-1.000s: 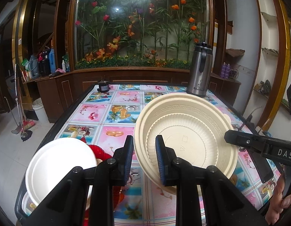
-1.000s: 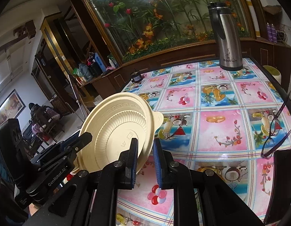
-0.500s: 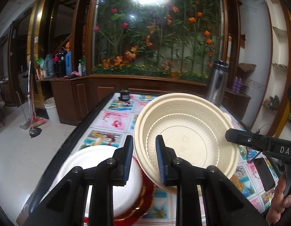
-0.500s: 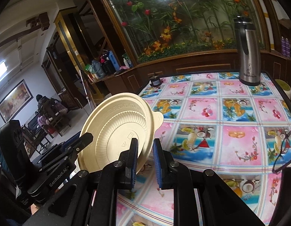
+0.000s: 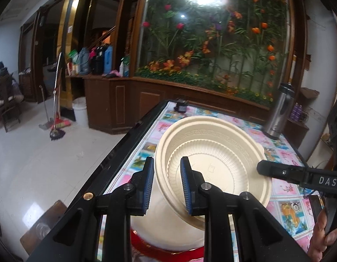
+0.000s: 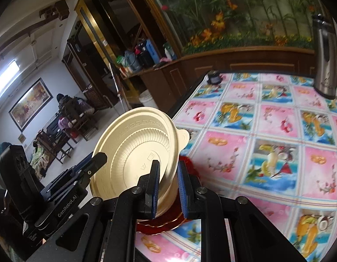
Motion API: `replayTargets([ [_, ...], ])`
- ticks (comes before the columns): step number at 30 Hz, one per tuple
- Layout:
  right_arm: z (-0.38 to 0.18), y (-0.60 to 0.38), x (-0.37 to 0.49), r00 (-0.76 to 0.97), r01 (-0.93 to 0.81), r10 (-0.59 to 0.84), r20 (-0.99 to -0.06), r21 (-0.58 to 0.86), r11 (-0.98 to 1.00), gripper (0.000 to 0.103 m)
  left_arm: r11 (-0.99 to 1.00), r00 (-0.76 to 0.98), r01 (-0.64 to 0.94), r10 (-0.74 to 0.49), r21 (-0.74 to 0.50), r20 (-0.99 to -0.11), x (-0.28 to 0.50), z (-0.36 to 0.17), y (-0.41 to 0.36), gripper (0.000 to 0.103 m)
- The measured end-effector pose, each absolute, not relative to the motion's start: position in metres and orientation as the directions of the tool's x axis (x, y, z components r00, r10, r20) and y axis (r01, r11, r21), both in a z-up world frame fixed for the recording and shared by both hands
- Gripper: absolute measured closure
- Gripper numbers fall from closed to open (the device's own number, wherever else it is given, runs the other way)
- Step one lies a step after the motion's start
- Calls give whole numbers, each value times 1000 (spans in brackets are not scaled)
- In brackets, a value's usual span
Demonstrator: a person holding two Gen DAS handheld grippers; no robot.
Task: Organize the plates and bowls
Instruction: 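Lower the beige bowl into the stack of plates with the left tool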
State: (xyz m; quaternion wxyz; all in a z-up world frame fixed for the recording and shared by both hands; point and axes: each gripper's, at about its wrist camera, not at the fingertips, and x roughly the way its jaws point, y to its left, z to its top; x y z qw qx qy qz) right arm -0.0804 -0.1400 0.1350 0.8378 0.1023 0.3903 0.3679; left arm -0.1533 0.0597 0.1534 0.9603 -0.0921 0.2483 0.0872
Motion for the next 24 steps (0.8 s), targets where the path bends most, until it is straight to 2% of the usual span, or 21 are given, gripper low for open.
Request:
replayTargets([
  [12, 88, -102, -73, 292, -506, 699, -653, 514, 692, 85, 952, 813, -263, 131, -157, -567, -151, 121, 92, 81],
  [24, 74, -100, -78, 259, -492, 701, -664, 534, 687, 83, 947, 795, -275, 128, -164, -593, -138, 110, 98, 81],
])
